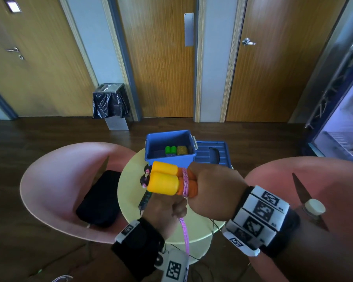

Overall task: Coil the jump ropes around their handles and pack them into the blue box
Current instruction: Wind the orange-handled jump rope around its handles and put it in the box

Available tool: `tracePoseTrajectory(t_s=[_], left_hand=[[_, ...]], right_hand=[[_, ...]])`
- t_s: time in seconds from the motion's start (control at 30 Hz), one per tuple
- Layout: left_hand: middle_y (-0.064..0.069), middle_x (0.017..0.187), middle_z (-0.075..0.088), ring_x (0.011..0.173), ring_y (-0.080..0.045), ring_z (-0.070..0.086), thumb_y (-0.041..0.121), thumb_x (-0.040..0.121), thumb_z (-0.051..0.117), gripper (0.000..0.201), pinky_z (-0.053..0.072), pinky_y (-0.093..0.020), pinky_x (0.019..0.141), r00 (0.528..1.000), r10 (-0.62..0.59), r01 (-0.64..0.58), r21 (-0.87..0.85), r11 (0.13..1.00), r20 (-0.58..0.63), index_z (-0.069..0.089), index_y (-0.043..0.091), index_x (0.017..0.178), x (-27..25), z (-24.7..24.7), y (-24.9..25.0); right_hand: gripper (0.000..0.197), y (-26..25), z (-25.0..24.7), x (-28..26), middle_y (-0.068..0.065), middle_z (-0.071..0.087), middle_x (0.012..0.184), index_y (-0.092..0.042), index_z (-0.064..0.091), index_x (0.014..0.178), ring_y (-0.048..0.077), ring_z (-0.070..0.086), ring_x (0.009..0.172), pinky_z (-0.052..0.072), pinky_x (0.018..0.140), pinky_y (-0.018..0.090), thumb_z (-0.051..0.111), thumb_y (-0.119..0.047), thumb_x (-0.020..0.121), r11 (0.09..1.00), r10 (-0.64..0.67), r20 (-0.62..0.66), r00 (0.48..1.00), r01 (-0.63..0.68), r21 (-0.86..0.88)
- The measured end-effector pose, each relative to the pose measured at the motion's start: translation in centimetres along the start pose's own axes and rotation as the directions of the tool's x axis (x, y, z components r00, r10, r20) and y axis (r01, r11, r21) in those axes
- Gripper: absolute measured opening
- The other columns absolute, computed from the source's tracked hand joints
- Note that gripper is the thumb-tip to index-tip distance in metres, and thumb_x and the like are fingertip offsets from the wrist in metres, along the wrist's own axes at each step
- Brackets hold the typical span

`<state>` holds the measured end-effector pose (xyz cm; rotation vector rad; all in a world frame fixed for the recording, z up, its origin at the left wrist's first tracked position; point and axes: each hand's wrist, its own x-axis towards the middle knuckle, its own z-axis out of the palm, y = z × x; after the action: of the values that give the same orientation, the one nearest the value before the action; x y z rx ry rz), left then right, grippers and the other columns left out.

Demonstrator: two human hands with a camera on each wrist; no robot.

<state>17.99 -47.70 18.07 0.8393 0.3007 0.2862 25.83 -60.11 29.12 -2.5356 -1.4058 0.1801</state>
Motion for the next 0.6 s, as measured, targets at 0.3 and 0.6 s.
tracePoseTrajectory(t_s=[0.3,0.6], left_hand=[[0.008,0.055,0.062,0.055,-0.004,0.054,0.025,0.088,0.063,0.034,0.042,-0.015,0.061,0.937,0.350,-0.262,0.633,0.728,-0.014,0.069,0.020,0.055,-0.5,0.8,0.9],[-0.003,0.071,0.068,0.072,-0.008,0.061,0.028,0.092,0.045,0.032,0.043,-0.015,0.071,0.961,0.237,-0.252,0.817,0.519,0.146,0.062,0.017,0.067,-2.2,1.4,-0.2]], right_hand=[[0.016,-0.2,0.6,1.2,-0.006,0.063,0.094,-0.029,0.045,0.084,0.019,0.064,0.088,0.054,0.082,0.037,0.054,-0.043,0.083,0.989,0.139,0.011,0.990,-0.139,0.045],[0.017,2.4,0.3,4.0,-0.001,0.059,0.092,-0.022,0.051,0.101,0.022,0.057,0.081,0.047,0.069,0.036,0.055,-0.031,0.088,0.970,0.234,-0.071,0.970,-0.237,-0.045]])
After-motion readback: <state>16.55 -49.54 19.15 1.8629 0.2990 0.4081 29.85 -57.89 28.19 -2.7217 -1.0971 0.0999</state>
